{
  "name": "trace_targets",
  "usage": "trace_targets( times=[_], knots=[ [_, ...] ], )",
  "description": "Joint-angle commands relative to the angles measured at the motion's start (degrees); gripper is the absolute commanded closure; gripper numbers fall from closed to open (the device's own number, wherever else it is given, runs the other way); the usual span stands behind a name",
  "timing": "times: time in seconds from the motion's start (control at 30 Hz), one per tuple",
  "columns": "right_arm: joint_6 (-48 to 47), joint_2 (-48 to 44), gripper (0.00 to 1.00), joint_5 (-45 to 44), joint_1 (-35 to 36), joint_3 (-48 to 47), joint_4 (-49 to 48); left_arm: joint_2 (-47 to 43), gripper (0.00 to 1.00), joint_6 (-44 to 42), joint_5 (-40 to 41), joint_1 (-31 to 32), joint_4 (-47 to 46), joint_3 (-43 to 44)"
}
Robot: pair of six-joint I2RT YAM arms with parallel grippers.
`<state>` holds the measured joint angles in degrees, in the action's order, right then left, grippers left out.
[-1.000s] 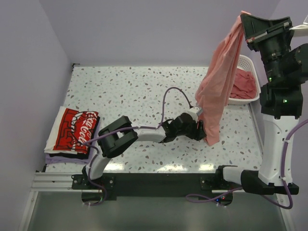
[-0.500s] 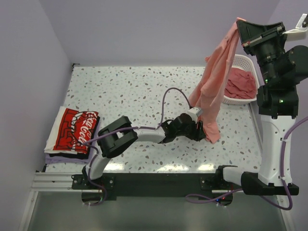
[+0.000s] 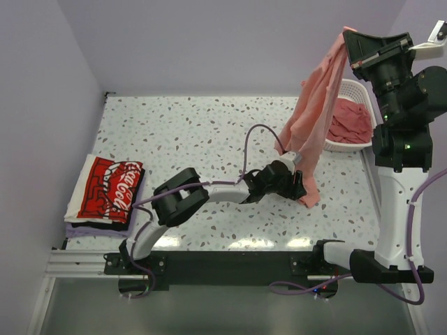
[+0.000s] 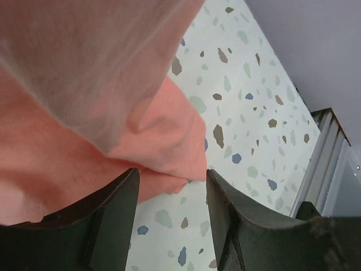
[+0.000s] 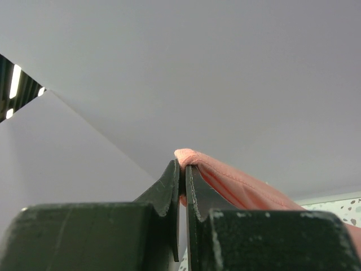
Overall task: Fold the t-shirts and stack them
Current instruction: Flatten the tshirt out
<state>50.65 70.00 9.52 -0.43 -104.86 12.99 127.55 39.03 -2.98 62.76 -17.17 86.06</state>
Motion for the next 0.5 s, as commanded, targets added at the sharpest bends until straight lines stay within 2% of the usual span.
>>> trace_targets(
  times=[0.0,0.23,0.47],
  knots=[
    [-1.17,-1.44,1.00,-1.52,-0.01,-0.79,-3.15,-0.37,0.44,1.05,2.01,0.34,1.09,1.83],
    [-0.82,-1.70,1.00,-1.26,-0.01,-0.17,-3.50,0.42,0.43,1.49,2.54,0.34,1.61,2.00],
    [-0.82,-1.97,1.00,-1.34,-0.01,0.00,-3.15,3.67,0.43,1.67,2.02,0.34,3.98,8.24]
  ],
)
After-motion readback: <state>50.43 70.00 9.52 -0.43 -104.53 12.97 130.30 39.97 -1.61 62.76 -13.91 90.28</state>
